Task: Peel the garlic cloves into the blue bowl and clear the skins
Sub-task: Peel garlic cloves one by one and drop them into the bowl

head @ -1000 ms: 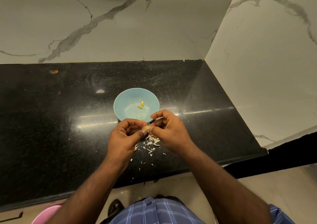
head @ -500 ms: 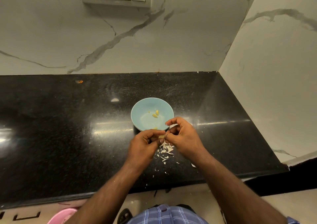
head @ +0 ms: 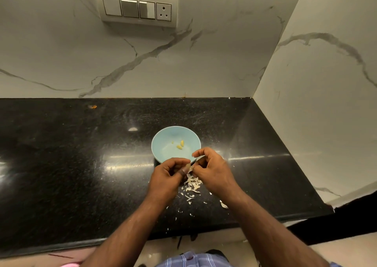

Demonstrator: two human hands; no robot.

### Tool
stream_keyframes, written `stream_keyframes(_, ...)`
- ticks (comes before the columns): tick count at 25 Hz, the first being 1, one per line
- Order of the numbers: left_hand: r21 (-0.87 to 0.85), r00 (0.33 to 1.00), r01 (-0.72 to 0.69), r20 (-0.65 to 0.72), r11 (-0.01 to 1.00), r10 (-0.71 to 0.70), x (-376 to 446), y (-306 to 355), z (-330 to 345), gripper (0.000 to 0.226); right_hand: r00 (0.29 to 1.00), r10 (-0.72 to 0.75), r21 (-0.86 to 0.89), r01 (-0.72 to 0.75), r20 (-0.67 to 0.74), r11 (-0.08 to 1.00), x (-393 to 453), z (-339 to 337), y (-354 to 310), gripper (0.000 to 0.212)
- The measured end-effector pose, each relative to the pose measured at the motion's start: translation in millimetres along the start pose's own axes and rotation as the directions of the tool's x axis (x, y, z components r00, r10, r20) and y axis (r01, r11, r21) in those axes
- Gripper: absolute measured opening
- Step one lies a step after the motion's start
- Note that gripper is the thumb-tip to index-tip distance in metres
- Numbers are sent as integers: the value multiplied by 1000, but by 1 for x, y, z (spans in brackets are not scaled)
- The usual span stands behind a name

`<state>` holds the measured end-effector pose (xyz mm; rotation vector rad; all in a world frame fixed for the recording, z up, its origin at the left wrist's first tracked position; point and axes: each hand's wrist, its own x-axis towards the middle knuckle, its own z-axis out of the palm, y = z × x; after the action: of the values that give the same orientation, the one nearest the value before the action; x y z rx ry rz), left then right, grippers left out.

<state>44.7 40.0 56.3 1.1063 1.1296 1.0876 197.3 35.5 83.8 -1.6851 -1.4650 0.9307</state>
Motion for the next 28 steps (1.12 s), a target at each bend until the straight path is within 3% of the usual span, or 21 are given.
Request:
stream_keyframes(5,-122,997,71,-11,990,-73,1,-5,2,12,1000,29,-103,-29,-5,994,-1,-2,5,19)
stream_keyframes(10,-201,986,163,13,966,-164,3,-12,2,17,995,35,-303,-4,97,953,-4,-5,7,22)
stream_keyframes(13,-233,977,212,34,949,-209,2,-12,0,15,993,36,-324,2,113,946,-4,-6,15,22)
stream_keyframes(17,-336,966,258,62,906,-251,2,-9,-3,18,999,-15,-99,20,49,995,-3,-8,24,16)
stream_keyframes(23,-381,977,205,30,901,-209,-2,3,-1,17,999,-52,142,52,1,989,-2,-13,19,19)
stream_keyframes(26,-381,984,175,27,908,-179,-2,6,0,18,999,-51,141,50,2,989,1,-14,16,10)
stream_keyframes(28,-362,988,150,28,920,-150,-1,7,-1,21,998,-58,173,54,20,983,1,-15,13,15)
